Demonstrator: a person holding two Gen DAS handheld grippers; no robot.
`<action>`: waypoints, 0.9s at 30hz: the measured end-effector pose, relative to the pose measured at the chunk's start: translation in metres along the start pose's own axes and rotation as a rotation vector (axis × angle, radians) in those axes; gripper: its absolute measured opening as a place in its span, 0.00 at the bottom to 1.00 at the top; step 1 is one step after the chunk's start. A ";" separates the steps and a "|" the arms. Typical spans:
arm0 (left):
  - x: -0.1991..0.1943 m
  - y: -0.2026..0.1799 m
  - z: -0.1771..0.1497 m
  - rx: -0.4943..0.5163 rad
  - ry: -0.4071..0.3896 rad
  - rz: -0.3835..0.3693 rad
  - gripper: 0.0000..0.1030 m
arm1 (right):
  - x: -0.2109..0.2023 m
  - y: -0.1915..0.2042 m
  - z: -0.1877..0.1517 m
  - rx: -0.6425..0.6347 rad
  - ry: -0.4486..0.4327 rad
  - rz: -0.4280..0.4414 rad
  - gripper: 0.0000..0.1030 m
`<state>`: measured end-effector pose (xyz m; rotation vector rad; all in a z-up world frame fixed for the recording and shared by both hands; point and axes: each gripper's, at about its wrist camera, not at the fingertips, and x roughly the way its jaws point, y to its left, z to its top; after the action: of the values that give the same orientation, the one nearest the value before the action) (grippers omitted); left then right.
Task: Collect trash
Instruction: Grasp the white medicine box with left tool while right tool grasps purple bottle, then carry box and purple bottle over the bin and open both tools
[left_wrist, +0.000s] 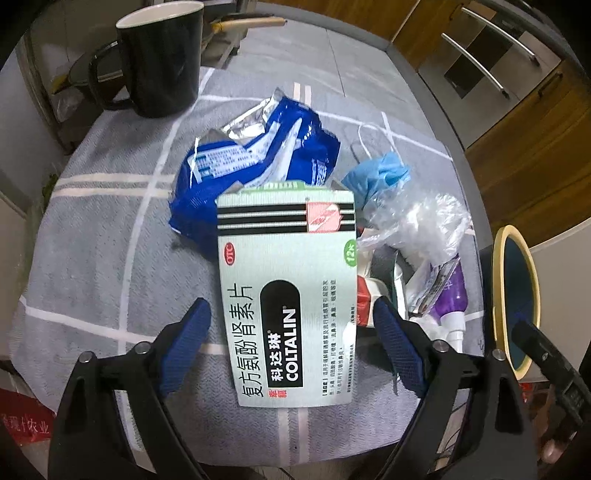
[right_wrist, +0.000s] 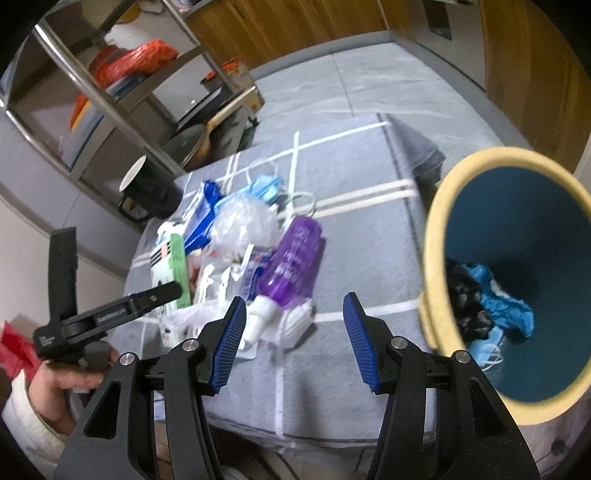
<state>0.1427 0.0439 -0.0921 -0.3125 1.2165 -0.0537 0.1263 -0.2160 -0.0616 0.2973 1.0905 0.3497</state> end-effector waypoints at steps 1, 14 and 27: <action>0.001 0.001 0.000 -0.001 0.005 -0.007 0.74 | 0.002 0.001 -0.002 -0.001 0.007 0.004 0.55; -0.027 -0.005 0.001 0.026 -0.046 -0.034 0.67 | 0.030 -0.003 0.004 0.062 0.043 0.034 0.55; -0.060 -0.010 0.011 0.016 -0.144 -0.071 0.67 | 0.073 -0.005 0.014 0.135 0.103 0.076 0.48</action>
<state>0.1334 0.0490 -0.0316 -0.3403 1.0620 -0.1006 0.1701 -0.1915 -0.1161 0.4456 1.2083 0.3626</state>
